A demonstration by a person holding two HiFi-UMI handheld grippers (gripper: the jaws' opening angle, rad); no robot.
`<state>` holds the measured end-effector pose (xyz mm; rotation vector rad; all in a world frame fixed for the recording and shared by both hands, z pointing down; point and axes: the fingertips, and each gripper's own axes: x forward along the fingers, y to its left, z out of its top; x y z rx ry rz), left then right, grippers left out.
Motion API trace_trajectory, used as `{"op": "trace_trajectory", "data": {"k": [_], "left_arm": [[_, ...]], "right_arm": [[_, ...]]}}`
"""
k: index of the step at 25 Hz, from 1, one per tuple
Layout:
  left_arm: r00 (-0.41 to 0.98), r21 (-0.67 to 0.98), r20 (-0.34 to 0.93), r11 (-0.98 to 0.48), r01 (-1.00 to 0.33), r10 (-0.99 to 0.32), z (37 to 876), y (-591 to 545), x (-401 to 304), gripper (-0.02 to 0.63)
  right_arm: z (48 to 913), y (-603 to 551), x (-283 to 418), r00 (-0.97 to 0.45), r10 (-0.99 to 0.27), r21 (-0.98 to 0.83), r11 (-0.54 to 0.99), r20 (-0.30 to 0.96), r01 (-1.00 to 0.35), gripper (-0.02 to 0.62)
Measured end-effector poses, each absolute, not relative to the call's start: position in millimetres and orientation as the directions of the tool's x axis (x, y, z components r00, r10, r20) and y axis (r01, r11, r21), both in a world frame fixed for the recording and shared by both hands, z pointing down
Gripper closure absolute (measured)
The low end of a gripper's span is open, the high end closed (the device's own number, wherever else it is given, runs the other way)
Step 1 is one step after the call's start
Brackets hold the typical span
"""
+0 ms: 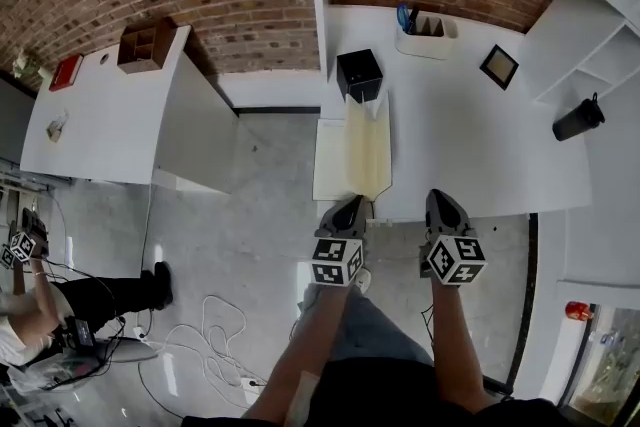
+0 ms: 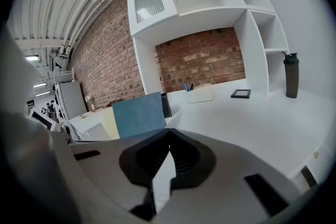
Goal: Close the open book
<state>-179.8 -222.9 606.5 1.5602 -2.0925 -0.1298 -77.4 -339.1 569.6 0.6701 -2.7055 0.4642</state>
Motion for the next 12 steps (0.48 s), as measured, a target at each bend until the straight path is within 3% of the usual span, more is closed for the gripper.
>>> {"op": "trace_trajectory", "data": {"k": [12], "left_arm": [[-0.238, 0.421, 0.548, 0.51, -0.75, -0.802, 640.1, -178.1, -206.9, 0.595]], "right_arm": [[571.4, -328.4, -98.5, -0.87, -0.338, -0.257, 0.86, 0.358, -0.44, 0.597]]}}
